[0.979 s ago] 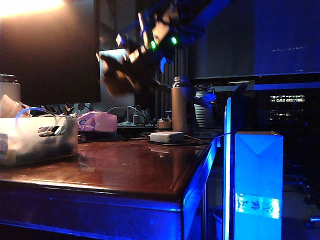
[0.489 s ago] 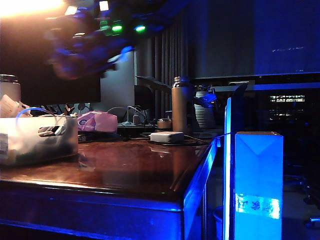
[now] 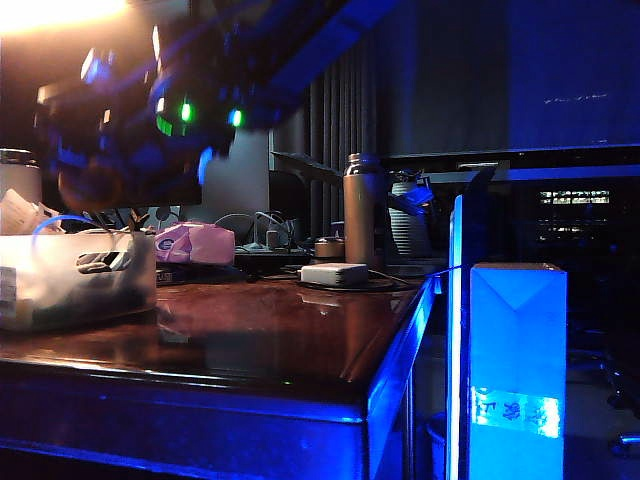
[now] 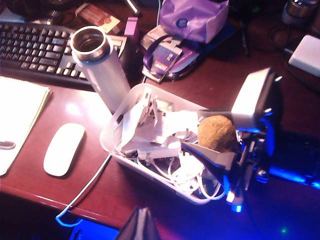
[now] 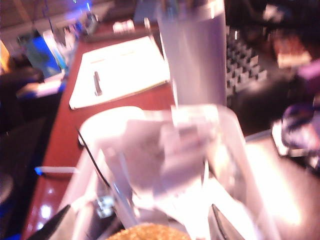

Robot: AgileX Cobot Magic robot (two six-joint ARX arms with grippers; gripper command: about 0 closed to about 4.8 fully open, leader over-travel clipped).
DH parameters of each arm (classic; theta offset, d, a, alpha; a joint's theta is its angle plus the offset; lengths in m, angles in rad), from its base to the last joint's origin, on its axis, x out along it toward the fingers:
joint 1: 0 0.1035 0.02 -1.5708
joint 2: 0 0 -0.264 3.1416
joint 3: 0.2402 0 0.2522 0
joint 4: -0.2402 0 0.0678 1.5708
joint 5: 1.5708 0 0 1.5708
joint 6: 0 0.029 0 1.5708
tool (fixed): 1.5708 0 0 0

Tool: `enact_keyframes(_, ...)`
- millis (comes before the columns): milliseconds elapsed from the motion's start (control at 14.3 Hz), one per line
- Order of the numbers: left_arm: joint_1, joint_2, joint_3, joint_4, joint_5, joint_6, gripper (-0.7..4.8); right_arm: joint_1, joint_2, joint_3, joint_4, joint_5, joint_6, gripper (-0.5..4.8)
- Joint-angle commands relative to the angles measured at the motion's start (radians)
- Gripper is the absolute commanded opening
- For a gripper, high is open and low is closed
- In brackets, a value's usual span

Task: Pick up the kiwi and place it into the translucent box.

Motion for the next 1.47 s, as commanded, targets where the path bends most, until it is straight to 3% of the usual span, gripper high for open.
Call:
enact_keyframes(70, 0.001, -0.003, 0.004, 0.005, 0.006, -0.003, -0.03, 0.011, 0.011, 0.004, 0.048, -0.021, -0.004, 3.46)
enact_keyframes(140, 0.000, -0.003, 0.004, 0.005, 0.005, -0.003, -0.03, 0.013, 0.011, 0.004, 0.051, -0.021, -0.025, 3.59)
enact_keyframes(210, 0.001, -0.003, 0.004, 0.005, 0.005, -0.003, -0.03, 0.018, 0.011, 0.004, 0.055, -0.021, -0.050, 4.79)
enact_keyframes(979, 0.001, -0.003, 0.004, -0.010, 0.007, -0.003, -0.03, 0.013, -0.010, 0.056, 0.081, 0.008, -0.055, 4.79)
enact_keyframes(1049, 0.001, -0.003, 0.004, -0.010, 0.027, -0.001, -0.03, 0.003, -0.043, 0.056, 0.037, 0.031, -0.056, 4.04)
enact_keyframes(1119, 0.001, -0.003, 0.004, -0.009, 0.048, 0.000, -0.03, -0.003, -0.073, 0.056, -0.019, 0.045, -0.068, 2.69)
enact_keyframes(1259, 0.001, -0.003, 0.004, -0.008, 0.047, 0.000, -0.03, -0.024, -0.134, 0.056, -0.143, 0.051, -0.071, 1.13)
enact_keyframes(1328, 0.001, -0.003, 0.004, -0.007, 0.047, 0.000, -0.03, -0.027, -0.158, 0.056, -0.239, 0.051, -0.071, -0.05)
enact_keyframes(1468, 0.001, -0.003, 0.004, -0.002, 0.048, 0.000, -0.03, -0.034, -0.182, 0.056, -0.414, 0.024, -0.071, -0.01)
